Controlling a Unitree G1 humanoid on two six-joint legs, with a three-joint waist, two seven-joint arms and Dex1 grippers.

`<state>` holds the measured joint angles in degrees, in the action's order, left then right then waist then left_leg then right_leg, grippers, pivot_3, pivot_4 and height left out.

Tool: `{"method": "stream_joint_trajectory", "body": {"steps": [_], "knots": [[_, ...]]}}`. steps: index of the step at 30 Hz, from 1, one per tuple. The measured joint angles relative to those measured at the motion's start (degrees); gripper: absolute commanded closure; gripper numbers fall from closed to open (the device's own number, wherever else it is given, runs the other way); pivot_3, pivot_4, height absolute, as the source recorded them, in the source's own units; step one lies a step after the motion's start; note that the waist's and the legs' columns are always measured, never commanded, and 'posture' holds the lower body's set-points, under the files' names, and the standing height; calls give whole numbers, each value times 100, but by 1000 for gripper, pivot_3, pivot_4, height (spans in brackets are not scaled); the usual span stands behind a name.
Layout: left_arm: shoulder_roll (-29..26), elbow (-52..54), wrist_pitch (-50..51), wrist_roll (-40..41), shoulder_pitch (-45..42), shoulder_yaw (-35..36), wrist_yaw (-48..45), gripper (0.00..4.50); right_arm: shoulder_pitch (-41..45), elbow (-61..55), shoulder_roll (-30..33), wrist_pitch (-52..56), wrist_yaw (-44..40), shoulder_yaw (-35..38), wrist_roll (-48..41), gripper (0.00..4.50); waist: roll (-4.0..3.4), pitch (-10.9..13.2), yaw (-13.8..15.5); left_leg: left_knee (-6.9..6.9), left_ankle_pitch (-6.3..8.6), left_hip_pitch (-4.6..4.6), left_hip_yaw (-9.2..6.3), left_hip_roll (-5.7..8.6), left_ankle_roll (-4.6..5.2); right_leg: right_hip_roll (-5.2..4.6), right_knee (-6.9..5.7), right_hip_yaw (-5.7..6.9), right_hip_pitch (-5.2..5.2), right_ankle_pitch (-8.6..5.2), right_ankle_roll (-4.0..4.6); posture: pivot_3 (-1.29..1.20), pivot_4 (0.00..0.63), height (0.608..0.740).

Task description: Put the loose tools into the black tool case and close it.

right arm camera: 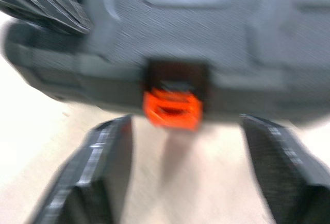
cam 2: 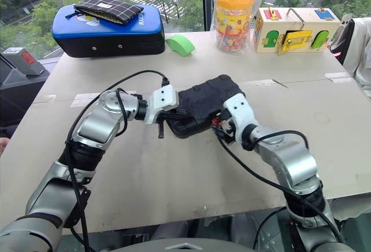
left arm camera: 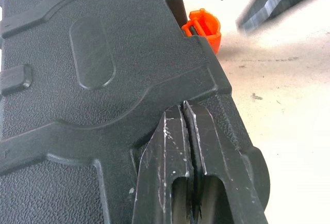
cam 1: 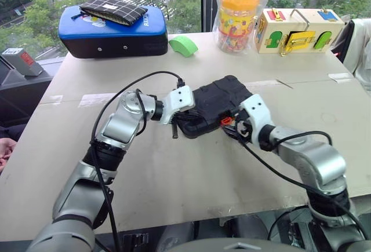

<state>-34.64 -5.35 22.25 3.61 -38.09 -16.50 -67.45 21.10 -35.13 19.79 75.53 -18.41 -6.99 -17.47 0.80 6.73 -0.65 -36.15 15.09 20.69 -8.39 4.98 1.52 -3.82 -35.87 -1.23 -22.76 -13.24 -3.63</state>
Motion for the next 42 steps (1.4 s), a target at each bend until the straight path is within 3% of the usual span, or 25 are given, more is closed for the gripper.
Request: {"method": "stream_joint_trajectory", "body": {"steps": [4, 17, 42], "knots": [[8, 7, 2, 0, 7, 0, 17, 4500, -201, -104, -8, 237, 9, 52, -110, 4468, 0, 0, 1, 0, 1, 0, 1, 0, 1, -13, 0, 1, 1, 0, -1, 0, 150, 740], [20, 15, 1, -18, 8, 0, 25, 4500, 329, 528, -642, 38, 187, 62, -111, 4468, -2, -2, -1, -1, 0, 0, 0, 1, 0, 2, -1, 3, 1, 0, -1, 0, 150, 740], [27, 33, 68, -125, 14, 18, 49, 4500, 386, 1223, -692, -517, 201, -196, -54, 4468, -14, -20, -23, -2, 0, -7, 3, 1, 1, 7, -8, -4, 2, 2, 0, 0, 150, 740]]}}
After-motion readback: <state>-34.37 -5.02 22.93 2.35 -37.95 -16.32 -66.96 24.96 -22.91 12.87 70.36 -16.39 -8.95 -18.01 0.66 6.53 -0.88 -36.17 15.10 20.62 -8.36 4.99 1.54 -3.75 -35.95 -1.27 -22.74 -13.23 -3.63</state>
